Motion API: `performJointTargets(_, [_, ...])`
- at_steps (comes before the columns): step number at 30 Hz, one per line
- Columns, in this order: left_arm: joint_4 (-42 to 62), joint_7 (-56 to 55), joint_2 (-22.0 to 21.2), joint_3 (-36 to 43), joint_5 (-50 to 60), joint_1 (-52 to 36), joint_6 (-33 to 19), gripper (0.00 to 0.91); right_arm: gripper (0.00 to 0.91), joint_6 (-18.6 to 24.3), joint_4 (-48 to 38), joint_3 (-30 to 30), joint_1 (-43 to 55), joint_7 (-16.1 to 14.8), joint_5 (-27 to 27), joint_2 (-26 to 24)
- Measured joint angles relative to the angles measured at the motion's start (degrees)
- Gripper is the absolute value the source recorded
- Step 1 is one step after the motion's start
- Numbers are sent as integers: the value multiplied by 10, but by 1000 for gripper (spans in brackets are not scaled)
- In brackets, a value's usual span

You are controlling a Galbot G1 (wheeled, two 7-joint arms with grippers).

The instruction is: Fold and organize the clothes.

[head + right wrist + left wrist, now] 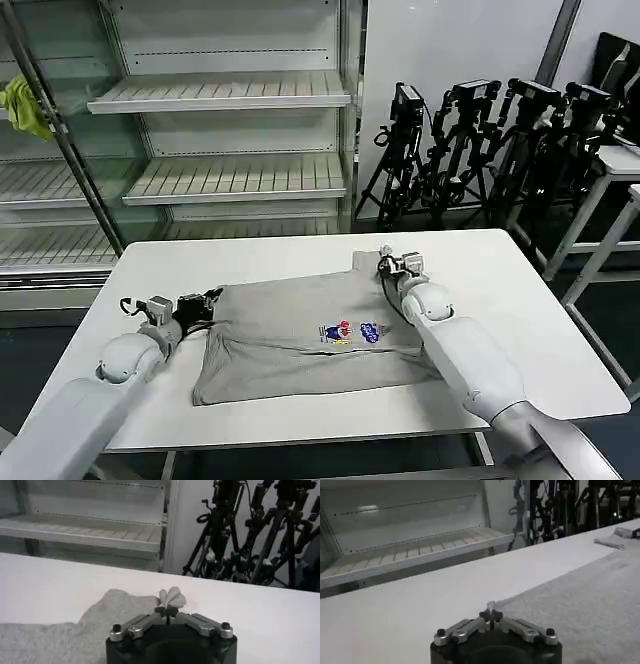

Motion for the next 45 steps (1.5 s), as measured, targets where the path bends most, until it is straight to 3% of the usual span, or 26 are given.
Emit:
performJointTargets(19, [-106, -2, 24, -71, -15, 73, -4, 40, 0, -12, 181, 22, -41, 33, 58, -58])
performJointTargets(30, [-194, -9, 58, -131, -28, 159, -2, 40, 0, -20, 325, 42, -120, 46, 91, -141])
performJointTargets(45, [-286, -15, 83, -180, -19, 286, -6, 40, 0, -22, 478, 115, -269, 54, 108, -253])
